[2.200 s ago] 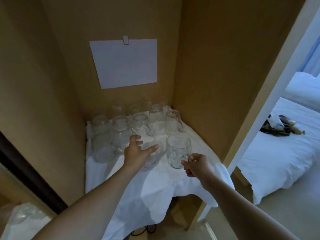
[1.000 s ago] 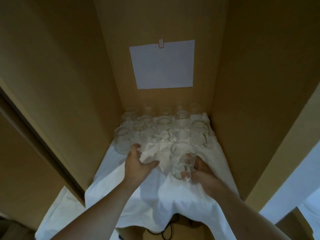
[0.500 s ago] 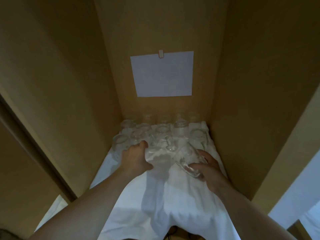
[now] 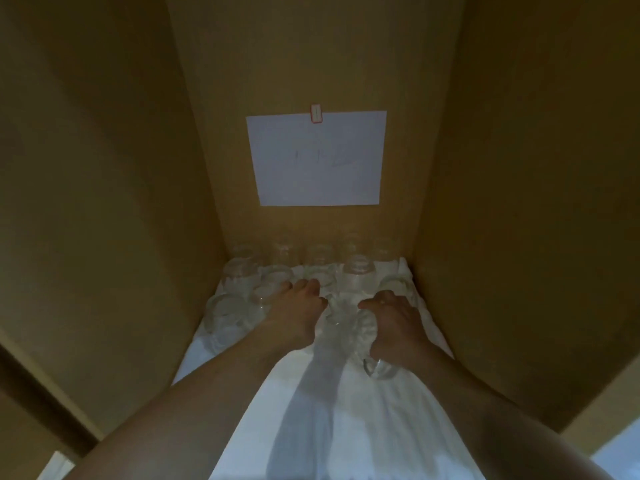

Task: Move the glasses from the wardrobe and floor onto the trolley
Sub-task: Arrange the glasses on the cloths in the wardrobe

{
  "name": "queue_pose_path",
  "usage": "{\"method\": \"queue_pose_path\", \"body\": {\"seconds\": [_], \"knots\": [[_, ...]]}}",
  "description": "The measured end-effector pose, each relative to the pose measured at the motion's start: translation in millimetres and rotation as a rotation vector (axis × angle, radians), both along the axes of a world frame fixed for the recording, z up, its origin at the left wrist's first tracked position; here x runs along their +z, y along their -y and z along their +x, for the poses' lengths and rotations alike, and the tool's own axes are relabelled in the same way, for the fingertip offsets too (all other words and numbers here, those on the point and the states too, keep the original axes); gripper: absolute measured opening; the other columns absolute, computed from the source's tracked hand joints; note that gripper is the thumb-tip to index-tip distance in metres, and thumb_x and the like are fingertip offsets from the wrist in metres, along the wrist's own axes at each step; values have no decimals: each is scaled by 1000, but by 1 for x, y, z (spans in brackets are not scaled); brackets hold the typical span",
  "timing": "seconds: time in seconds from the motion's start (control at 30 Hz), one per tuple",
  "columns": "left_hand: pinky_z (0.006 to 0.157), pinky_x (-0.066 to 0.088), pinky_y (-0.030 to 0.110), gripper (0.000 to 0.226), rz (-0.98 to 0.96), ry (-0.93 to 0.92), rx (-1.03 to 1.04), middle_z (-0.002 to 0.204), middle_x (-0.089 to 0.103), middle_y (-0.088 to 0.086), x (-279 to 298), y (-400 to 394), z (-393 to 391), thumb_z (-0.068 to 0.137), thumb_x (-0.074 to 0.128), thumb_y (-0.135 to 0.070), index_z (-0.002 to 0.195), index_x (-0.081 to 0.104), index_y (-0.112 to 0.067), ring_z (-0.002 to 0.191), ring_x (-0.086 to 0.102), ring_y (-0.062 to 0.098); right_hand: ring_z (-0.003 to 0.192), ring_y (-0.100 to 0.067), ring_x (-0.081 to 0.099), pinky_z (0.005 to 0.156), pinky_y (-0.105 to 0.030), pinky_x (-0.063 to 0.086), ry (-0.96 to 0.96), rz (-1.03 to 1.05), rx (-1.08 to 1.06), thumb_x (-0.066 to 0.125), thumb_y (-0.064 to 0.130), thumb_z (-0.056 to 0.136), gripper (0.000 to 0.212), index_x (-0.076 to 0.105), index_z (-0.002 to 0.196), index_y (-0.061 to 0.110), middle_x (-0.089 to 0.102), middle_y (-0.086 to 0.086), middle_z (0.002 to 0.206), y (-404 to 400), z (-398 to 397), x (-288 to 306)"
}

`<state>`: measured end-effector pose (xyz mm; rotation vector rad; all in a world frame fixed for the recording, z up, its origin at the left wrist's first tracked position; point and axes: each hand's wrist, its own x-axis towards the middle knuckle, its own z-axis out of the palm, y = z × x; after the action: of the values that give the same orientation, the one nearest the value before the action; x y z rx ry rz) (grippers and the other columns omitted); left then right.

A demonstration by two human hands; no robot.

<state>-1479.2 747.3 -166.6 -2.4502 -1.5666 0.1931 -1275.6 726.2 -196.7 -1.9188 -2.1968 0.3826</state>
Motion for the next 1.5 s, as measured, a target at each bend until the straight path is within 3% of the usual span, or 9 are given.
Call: {"method": "queue_pose_path", "body": {"seconds": [0.23, 0.43, 0.53, 0.77, 0.93, 1.13, 1.33, 1.5], "knots": [[99, 40, 36, 58, -44, 125, -81, 121, 57, 6, 0, -26, 1, 76, 69, -4, 130, 53, -15, 118, 51, 26, 127, -25, 39, 102, -39, 35, 257, 48, 101, 76, 20, 72, 78, 46, 143, 33, 39, 1, 143, -24, -21, 1], [91, 37, 30, 62, -111, 169, -144, 122, 55, 7, -2, -40, -2, 72, 77, -9, 129, 55, -15, 115, 51, 26, 133, -26, 37, 109, -37, 33, 290, 69, 117, 73, 20, 76, 83, 36, 150, 26, 37, -4, 146, -39, -37, -10], [95, 38, 32, 66, -132, 184, -157, 124, 55, 6, -5, -46, -5, 70, 80, -14, 132, 55, -17, 115, 53, 26, 139, -28, 33, 112, -35, 30, 288, 68, 110, 73, 19, 77, 87, 32, 153, 23, 33, -10, 150, -41, -38, -13], [98, 42, 33, 67, -158, 244, -178, 126, 56, 7, -13, -50, -8, 72, 75, -11, 135, 54, -15, 117, 54, 26, 154, -32, 9, 124, -39, 7, 343, 34, 105, 71, 20, 82, 95, 17, 160, 20, 15, -13, 164, -38, -36, -16], [111, 32, 34, 70, -61, 222, -149, 138, 49, 3, -14, -37, -11, 75, 75, -16, 139, 49, -19, 132, 42, 24, 155, -32, -1, 125, -47, 6, 256, 31, 72, 71, 29, 86, 97, 10, 161, 28, 2, -7, 168, -22, -32, -13], [118, 23, 45, 84, 0, 285, -69, 154, 33, 8, -12, -2, -6, 74, 79, -29, 148, 39, -22, 146, 24, 32, 153, -29, 9, 122, -45, 20, 118, 54, 55, 72, 35, 87, 94, 14, 160, 32, 5, -5, 168, 8, -20, -5], [114, 32, 41, 79, 45, 452, 23, 149, 43, 7, -3, 43, 13, 76, 78, -42, 146, 46, -22, 142, 33, 29, 152, -28, 14, 122, -40, 21, 71, 70, 71, 68, 35, 89, 85, 19, 159, 33, 10, -5, 168, 48, 5, 4], [114, 34, 42, 79, 64, 477, 95, 148, 45, 6, 7, 86, 24, 76, 79, -47, 144, 48, -24, 139, 36, 30, 151, -29, 16, 119, -39, 22, 58, 103, 83, 67, 33, 87, 85, 21, 158, 34, 15, -6, 166, 82, 20, 13]]}}
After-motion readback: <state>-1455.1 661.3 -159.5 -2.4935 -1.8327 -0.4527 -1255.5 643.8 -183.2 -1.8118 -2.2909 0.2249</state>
